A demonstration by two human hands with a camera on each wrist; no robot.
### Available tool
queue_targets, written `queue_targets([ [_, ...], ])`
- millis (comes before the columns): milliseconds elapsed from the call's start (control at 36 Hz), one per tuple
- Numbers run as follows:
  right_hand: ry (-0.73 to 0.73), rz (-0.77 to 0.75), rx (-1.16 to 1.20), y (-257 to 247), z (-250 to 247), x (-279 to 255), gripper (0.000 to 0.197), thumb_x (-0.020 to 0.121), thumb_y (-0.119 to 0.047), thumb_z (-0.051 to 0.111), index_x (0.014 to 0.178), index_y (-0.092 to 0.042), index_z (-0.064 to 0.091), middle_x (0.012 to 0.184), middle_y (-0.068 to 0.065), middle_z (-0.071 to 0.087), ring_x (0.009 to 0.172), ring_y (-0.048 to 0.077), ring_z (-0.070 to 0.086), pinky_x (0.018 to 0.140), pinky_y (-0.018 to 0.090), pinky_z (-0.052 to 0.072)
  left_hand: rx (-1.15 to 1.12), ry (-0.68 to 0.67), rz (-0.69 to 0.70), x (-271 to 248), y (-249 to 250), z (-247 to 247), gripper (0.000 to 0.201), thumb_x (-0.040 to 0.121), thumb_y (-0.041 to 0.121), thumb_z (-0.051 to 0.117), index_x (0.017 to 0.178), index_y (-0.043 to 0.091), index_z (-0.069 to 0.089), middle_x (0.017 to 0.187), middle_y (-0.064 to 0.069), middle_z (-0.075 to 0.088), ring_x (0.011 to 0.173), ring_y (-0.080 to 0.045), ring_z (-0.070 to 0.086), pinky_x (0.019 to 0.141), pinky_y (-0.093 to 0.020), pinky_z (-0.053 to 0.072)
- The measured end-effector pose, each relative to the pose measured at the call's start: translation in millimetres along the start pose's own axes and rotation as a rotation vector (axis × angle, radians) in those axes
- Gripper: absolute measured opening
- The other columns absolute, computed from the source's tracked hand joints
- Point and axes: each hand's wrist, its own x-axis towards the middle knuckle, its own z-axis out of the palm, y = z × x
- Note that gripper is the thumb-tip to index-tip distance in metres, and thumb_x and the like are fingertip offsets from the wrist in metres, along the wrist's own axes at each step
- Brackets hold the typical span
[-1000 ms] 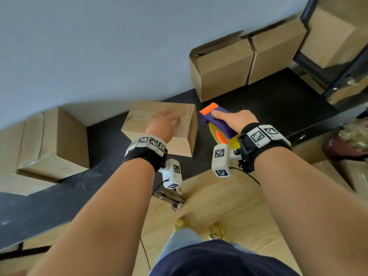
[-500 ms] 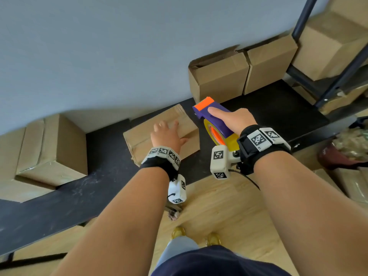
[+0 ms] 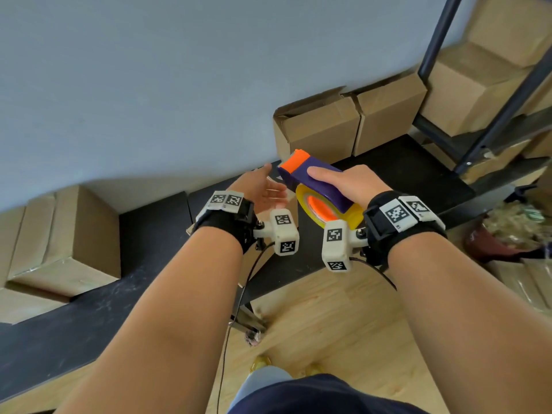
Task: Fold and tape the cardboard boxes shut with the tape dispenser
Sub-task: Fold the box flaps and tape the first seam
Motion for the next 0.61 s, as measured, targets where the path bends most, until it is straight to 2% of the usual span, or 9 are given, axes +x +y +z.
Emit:
queue_targets([
  [56,-0.010,0.002,0.006,-1,-3,-1,0.063,0.072,-0.068,0.070,0.095,-0.009,0.068,0.090,0.005,0.070,0.077,0.016,0.064,0.060,0.024,0.043,-0.019,-0.031,-0.065,1,1,0,0.056,0.098,0.049,0.043,0.105,-0.004,0.061,0.095,-0.017,0.066,0.083,-0.029,0.064,0.065,-0.036,0.053],
  [111,-0.027,0.007,0.002,-1,-5,-2,0.064,0.072,-0.069,0.069,0.098,-0.011,0.068,0.092,0.004,0.070,0.079,0.016,0.065,0.061,0.024,0.044,-0.023,-0.047,-0.081,0,3,1,0.044,0.095,0.045,0.052,0.097,0.003,0.064,0.092,-0.011,0.064,0.077,-0.024,0.060,0.062,-0.033,0.050],
  [167,-0.040,0.012,-0.005,0,-6,-4,0.064,0.072,-0.069,0.068,0.100,-0.012,0.067,0.093,0.004,0.070,0.081,0.016,0.065,0.062,0.025,0.044,-0.026,-0.045,-0.070,-2,5,3,0.027,0.093,0.032,0.059,0.085,0.006,0.061,0.083,-0.008,0.060,0.072,-0.020,0.055,0.063,-0.031,0.048],
  [250,-0.065,0.026,-0.021,0,-7,-7,0.064,0.073,-0.070,0.067,0.102,-0.013,0.066,0.095,0.004,0.069,0.084,0.018,0.064,0.064,0.026,0.044,0.027,-0.029,-0.069,-3,8,4,0.010,0.093,0.011,0.059,0.084,0.007,0.058,0.074,-0.004,0.055,0.065,-0.015,0.051,0.053,-0.028,0.045],
  [389,-0.103,0.035,-0.063,0,-8,-11,0.062,0.074,-0.070,0.065,0.099,-0.014,0.064,0.092,0.004,0.067,0.085,0.018,0.063,0.068,0.026,0.045,0.169,0.034,-0.015,2,8,6,0.025,0.093,0.000,0.051,0.069,0.006,0.053,0.059,-0.005,0.051,0.056,-0.012,0.045,0.047,-0.019,0.044],
  [472,-0.173,0.071,-0.036,3,-6,-10,0.062,0.072,-0.070,0.068,0.102,-0.016,0.065,0.096,0.005,0.070,0.090,0.021,0.067,0.086,0.033,0.052,0.220,0.071,0.019,10,8,3,0.029,0.095,0.004,0.050,0.067,0.008,0.049,0.059,-0.004,0.052,0.054,-0.011,0.048,0.043,-0.017,0.045],
  [500,-0.199,0.083,-0.020,5,-5,-10,0.063,0.070,-0.069,0.070,0.105,-0.017,0.065,0.098,0.005,0.072,0.092,0.022,0.068,0.092,0.037,0.052,0.238,0.084,0.025,12,8,2,0.030,0.095,0.006,0.052,0.066,0.009,0.048,0.054,-0.003,0.053,0.048,-0.010,0.050,0.044,-0.017,0.045],
  [556,-0.215,0.083,-0.022,6,-3,-10,0.062,0.070,-0.066,0.072,0.107,-0.017,0.064,0.101,0.005,0.072,0.094,0.024,0.069,0.097,0.042,0.051,0.284,0.112,0.043,17,8,-2,0.032,0.095,0.010,0.057,0.064,0.009,0.047,0.041,0.000,0.052,0.037,-0.008,0.049,0.045,-0.018,0.044],
  [611,-0.207,0.080,-0.044,6,-2,-10,0.059,0.072,-0.064,0.071,0.107,-0.017,0.064,0.100,0.005,0.071,0.092,0.024,0.068,0.095,0.042,0.051,0.365,0.123,0.065,18,8,-3,0.035,0.094,0.016,0.060,0.062,0.011,0.046,0.037,0.002,0.051,0.033,-0.006,0.047,0.040,-0.017,0.042],
])
